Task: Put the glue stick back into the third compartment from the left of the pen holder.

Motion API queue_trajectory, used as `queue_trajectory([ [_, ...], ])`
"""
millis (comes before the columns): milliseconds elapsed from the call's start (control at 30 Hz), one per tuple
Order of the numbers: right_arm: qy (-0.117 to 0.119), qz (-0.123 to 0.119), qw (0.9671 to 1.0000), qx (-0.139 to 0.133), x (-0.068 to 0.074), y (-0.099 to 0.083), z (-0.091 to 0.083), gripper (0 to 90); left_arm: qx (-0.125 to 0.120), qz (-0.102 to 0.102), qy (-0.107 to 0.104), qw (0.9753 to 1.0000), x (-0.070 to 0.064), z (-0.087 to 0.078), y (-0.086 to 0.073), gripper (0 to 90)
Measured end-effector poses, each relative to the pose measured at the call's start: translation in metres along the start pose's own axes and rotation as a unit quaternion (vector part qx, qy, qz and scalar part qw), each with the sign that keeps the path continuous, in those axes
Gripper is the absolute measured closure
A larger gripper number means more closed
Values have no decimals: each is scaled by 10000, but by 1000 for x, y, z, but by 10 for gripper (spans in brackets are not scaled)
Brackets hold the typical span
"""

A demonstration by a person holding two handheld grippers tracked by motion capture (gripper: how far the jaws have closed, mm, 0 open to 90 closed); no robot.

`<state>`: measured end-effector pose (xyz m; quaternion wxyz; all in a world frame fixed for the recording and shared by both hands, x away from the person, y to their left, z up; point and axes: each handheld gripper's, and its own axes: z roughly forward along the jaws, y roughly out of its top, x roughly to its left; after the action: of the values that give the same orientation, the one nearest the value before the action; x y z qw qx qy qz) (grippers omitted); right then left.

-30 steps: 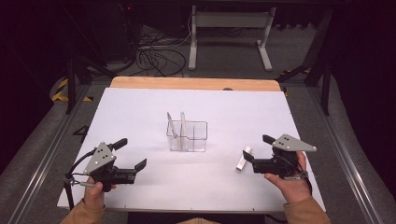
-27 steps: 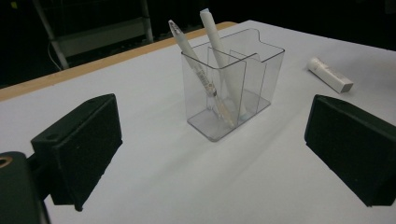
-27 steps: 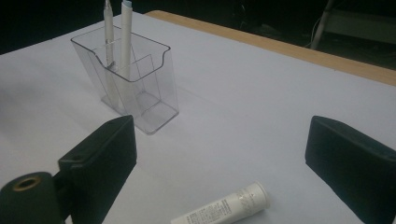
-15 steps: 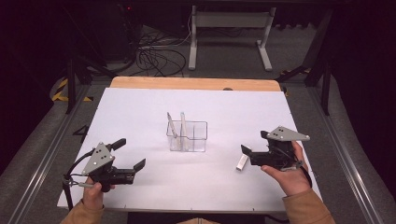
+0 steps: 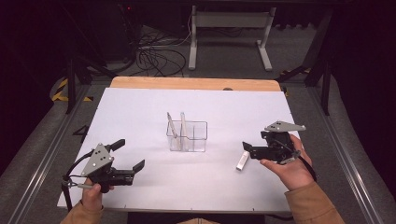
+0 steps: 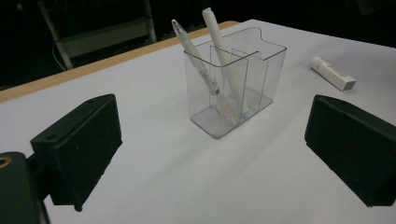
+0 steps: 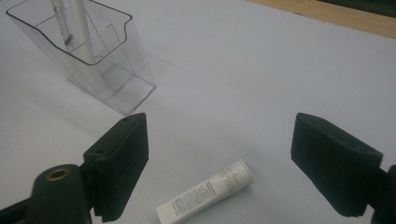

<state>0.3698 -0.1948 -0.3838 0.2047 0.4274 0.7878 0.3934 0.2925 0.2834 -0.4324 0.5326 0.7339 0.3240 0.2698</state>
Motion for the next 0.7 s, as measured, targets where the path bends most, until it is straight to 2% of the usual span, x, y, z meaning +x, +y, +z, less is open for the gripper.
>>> queue_trajectory([
  [100, -43, -8, 10000, 69, -1, 2, 3, 200, 1, 8, -2, 10000, 0, 0, 0, 45],
  [300, -2, 103, 9998, 170, -3, 2, 9, 205, 1, 18, -8, 10000, 0, 0, 0, 46],
  [367, -53, 157, 9995, 254, -4, 3, 11, 225, 38, 43, -22, 10000, 0, 0, -1, 46],
  [467, -34, 531, 9980, 342, -6, 3, 14, 269, 47, 46, -38, 10000, -1, 0, -1, 46],
  [567, 4, 894, 9939, 640, -9, 6, 18, 304, 51, 41, -48, 10000, -1, 0, -1, 46],
  [700, -15, 1138, 9888, 962, -11, 8, 23, 348, 48, 32, -50, 10000, -1, 0, -2, 46],
])
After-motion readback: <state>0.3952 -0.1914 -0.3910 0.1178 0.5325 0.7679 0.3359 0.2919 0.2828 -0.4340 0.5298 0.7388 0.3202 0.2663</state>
